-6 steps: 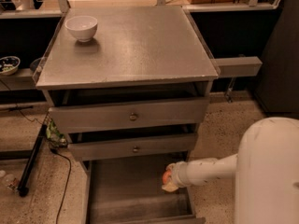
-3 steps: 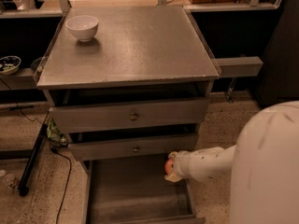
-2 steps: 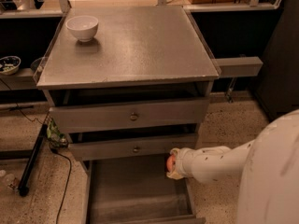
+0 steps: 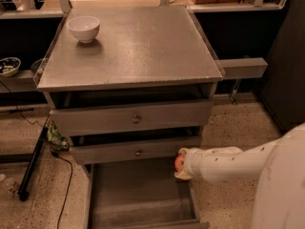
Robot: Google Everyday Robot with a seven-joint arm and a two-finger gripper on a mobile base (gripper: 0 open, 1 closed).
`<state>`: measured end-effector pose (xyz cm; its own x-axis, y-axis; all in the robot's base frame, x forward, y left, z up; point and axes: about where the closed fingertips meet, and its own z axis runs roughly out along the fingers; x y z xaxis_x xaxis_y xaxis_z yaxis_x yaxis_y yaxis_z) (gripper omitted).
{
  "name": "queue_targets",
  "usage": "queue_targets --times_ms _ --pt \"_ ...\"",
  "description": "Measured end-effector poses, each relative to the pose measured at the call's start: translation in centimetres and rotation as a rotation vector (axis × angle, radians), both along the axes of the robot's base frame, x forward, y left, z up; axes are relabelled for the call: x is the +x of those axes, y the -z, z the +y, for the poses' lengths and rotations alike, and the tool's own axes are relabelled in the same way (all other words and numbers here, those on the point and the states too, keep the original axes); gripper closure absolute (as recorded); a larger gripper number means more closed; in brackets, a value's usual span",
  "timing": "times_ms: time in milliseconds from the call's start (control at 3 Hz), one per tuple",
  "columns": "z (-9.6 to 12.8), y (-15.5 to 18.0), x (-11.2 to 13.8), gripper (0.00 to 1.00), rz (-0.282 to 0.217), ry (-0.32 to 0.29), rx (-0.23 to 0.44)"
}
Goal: Pick apple from bottom drawer and place on counter
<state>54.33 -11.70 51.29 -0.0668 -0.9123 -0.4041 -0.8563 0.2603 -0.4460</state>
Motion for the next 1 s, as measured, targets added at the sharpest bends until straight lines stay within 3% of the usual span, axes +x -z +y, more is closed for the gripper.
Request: queue_targets --times_ms 333,1000 --pt "-4.28 -3.39 2.59 1.0 -0.026 0.062 -0.057" --pt "-3.32 -4.28 2.66 1.0 -0.008 0.046 -0.067"
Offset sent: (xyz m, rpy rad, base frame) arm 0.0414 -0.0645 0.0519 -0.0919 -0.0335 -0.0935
